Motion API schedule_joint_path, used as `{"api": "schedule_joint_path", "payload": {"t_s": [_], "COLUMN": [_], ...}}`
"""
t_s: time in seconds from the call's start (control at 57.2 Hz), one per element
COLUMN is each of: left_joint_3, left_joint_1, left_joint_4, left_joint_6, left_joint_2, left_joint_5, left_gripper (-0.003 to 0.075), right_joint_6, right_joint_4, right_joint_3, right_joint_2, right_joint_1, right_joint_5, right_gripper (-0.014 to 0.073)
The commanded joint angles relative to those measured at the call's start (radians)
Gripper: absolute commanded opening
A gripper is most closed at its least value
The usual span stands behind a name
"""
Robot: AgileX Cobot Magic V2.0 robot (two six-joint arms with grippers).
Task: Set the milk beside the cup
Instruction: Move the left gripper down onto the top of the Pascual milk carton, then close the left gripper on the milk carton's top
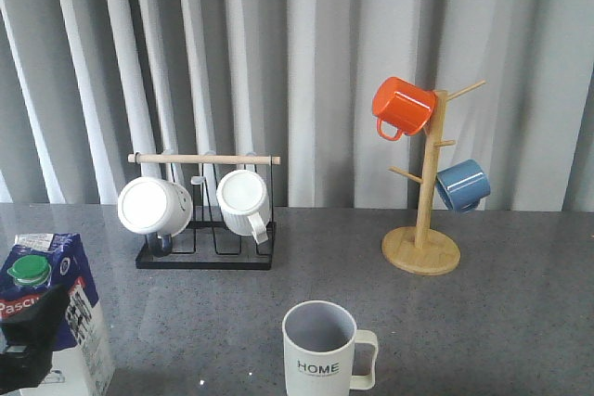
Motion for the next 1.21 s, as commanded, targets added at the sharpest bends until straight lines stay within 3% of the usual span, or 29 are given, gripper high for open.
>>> {"api": "schedule_joint_path", "payload": {"t_s": [0.0, 0.542, 1.189], "left_joint_3": [-0.026, -0.069, -0.110], "left_joint_1": [-0.005, -0.005, -0.005], "left_joint_4": [-0.008, -0.086, -0.095], "left_joint_6": [0.011, 0.111, 0.113], "left_joint_2": [0.005, 0.080, 0.197], "left_joint_5": [-0.106, -0.163, -0.215], "left_gripper": [0.0727, 0.0723, 0.0716], "right_joint_6": [0.004, 0.004, 0.004], "right_joint_4": [0.005, 0.005, 0.005], "right_joint_3": [-0.028, -0.028, -0.028], "right_joint_2": [0.005, 0.005, 0.005], "right_joint_1": [-0.004, -0.004, -0.004], "right_joint_5": [-0.048, -0.048, -0.048], "right_gripper": [-0.0006, -0.0006, -0.0006]}}
